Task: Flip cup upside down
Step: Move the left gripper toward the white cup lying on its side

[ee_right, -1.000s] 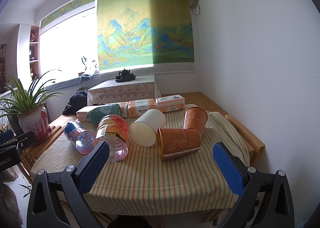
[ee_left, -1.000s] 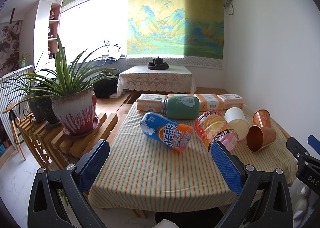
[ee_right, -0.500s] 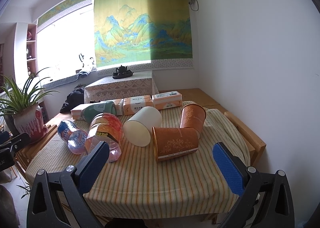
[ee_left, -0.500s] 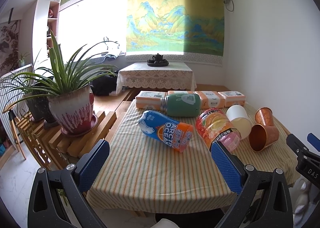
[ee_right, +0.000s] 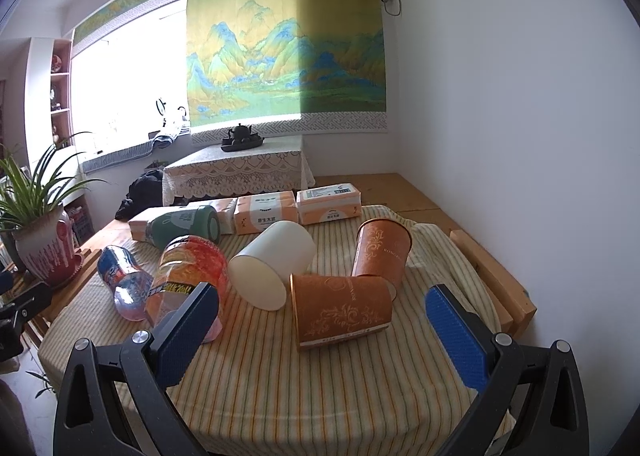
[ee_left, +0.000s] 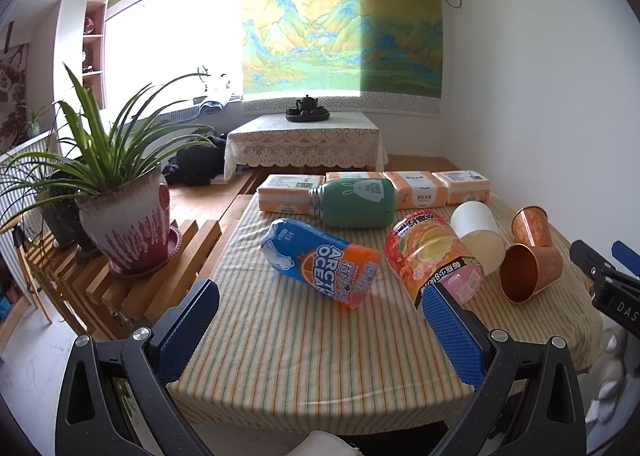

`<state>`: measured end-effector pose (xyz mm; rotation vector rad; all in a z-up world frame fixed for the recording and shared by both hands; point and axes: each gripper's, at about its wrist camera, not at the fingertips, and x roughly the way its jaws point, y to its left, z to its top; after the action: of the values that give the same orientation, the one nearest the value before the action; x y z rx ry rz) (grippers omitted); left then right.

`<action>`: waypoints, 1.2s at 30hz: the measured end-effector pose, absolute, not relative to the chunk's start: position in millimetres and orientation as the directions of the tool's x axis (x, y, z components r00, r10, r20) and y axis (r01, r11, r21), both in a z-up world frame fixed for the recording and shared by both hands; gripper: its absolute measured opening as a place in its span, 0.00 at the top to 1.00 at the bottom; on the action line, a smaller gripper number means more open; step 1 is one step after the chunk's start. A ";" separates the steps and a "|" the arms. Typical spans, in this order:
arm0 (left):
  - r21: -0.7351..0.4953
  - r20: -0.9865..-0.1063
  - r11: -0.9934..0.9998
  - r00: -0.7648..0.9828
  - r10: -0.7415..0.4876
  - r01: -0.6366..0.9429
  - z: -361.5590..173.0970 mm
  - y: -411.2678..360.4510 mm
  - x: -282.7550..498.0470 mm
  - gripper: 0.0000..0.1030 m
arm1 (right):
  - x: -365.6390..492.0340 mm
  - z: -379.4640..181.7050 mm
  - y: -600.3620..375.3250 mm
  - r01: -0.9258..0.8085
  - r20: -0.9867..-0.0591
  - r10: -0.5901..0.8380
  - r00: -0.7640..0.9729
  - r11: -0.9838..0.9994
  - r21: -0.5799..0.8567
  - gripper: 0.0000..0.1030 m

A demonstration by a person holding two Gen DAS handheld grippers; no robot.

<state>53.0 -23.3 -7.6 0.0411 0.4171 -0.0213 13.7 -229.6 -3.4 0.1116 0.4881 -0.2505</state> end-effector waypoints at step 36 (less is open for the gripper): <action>0.094 -0.722 0.904 0.654 -0.226 0.416 11.6 -157.0 229.1 0.00 | 81.3 1.0 -308.0 0.231 -0.603 -0.097 0.792 0.961 0.149 0.27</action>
<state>229.1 -157.0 11.6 0.2624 0.7781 -0.3688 81.3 -308.0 1.0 0.2206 0.6334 -0.1776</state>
